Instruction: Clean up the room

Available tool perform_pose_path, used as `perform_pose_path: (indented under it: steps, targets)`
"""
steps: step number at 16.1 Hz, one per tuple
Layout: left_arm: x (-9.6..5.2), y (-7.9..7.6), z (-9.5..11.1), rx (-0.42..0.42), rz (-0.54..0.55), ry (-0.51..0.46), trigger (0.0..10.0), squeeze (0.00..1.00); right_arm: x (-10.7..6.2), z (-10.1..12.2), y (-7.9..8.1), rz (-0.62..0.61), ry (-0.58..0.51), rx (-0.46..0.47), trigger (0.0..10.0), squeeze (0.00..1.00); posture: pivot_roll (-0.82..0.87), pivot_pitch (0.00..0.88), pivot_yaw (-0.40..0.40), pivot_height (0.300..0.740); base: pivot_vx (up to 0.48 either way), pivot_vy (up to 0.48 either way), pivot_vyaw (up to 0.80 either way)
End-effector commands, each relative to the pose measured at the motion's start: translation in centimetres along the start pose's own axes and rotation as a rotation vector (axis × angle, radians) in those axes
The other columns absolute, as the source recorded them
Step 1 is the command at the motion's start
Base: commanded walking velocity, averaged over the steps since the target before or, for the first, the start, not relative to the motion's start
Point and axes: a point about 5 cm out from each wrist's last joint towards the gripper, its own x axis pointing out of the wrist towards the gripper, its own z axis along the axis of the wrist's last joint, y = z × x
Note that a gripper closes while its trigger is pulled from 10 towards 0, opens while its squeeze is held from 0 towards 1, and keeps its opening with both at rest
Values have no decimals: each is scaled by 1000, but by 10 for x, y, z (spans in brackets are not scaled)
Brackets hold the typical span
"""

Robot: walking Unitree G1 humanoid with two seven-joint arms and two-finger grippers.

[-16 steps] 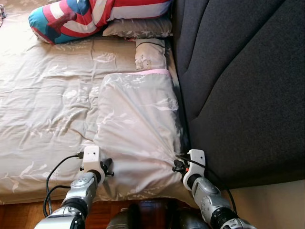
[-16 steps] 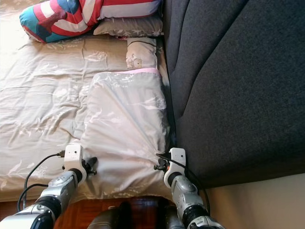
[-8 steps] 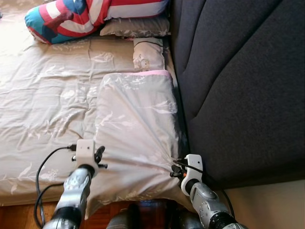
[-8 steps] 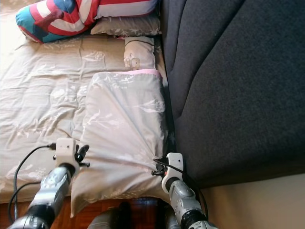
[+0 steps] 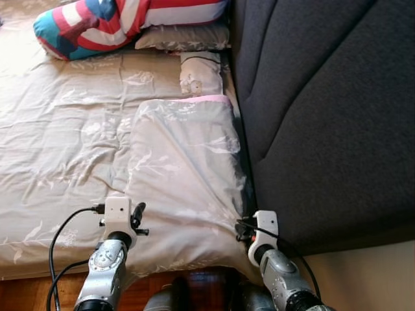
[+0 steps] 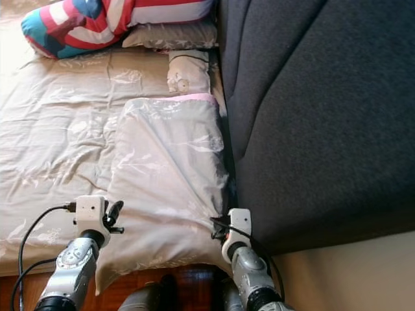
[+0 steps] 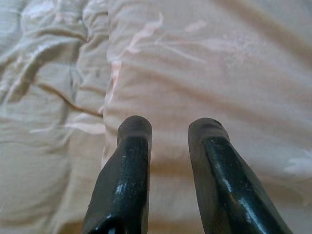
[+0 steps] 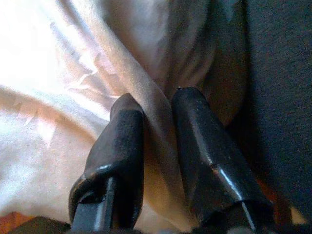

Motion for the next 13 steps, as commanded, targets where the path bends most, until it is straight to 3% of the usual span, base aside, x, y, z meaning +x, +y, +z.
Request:
perform_pose_path:
  steps: [1, 3, 6, 8, 9, 10, 13]
  targets:
    - [-9, 4, -6, -16, 35, 6, 10000, 0, -4, -5, -6, -27, -23, 5, 10000, 0, 69, 302, -41, 740, 0, 0, 0]
    - [-13, 7, 2, 18, 56, -43, 10000, 0, -8, 2, -13, -46, -105, 10, 10000, 0, 63, 267, -44, 740, 0, 0, 0]
    - [-17, 3, 12, 175, 31, -102, 10000, 0, -14, 17, -23, -65, -230, -21, 10000, 0, 47, 202, -52, 740, 0, 0, 0]
    - [-17, -1, 14, 140, 33, -121, 10000, 0, -17, 23, -27, -75, -274, -17, 10000, 0, 48, 186, -53, 740, 0, 0, 0]
    - [-18, -6, 18, 38, 30, -141, 10000, 0, -18, 28, -29, -79, -303, -17, 10000, 0, 42, 163, -56, 740, 0, 0, 0]
    - [-18, -9, 18, 17, 21, -140, 10000, 0, -18, 29, -30, -80, -310, -18, 10000, 0, 42, 160, -56, 740, 0, 0, 0]
    - [-17, -14, 14, 29, 10, -117, 10000, 0, -18, 31, -30, -77, -318, -18, 10000, 0, 39, 146, -57, 740, 0, 0, 0]
